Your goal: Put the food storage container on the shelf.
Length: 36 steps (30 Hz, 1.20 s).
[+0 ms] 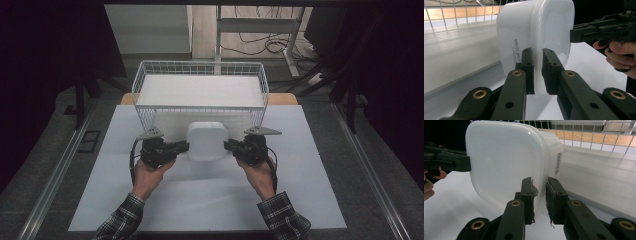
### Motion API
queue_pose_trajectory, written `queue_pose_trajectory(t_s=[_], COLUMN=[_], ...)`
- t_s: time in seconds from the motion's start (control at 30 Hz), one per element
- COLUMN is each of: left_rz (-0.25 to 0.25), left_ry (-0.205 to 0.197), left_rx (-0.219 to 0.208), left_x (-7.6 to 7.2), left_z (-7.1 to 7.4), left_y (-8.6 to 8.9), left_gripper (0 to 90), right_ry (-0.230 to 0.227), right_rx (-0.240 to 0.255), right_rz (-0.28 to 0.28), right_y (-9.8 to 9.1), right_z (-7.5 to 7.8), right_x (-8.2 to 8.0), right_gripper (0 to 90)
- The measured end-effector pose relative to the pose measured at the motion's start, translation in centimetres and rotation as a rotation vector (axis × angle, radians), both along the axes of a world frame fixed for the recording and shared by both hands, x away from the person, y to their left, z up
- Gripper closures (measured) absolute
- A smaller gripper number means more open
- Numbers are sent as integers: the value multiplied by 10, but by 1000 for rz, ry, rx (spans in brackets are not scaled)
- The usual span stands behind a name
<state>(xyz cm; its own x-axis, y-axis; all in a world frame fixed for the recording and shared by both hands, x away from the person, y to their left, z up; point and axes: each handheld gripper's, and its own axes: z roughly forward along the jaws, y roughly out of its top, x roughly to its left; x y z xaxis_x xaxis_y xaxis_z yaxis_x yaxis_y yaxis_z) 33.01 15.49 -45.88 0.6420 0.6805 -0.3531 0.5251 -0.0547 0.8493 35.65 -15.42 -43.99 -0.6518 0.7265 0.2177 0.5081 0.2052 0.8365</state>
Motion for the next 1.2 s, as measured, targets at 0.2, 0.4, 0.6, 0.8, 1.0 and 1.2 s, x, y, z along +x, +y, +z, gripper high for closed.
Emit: queue_pose_trajectory(t_s=[0.2, 0.4, 0.6, 0.8, 1.0, 1.2], left_rz=[14, 31, 57, 78, 117, 141], left_ry=[22, 41, 76, 94, 84, 36], left_rx=[9, 21, 27, 36, 34, 74], left_x=[15, 28, 41, 48, 53, 57], left_z=[-9, -16, -27, -35, -40, -41], left_y=[0, -1, -1, -3, -3, -9], left_gripper=[807, 803, 795, 790, 772, 718], right_ry=[12, 21, 42, 64, 56, 31], right_rx=[-8, -25, -37, -56, -43, -74], right_rz=[-15, -30, -55, -68, -70, -79], right_y=[4, 7, 14, 16, 20, 25], right_z=[-8, -15, -25, -32, -36, -36], right_x=[14, 25, 37, 45, 49, 54], right_gripper=[757, 755, 753, 749, 741, 696])
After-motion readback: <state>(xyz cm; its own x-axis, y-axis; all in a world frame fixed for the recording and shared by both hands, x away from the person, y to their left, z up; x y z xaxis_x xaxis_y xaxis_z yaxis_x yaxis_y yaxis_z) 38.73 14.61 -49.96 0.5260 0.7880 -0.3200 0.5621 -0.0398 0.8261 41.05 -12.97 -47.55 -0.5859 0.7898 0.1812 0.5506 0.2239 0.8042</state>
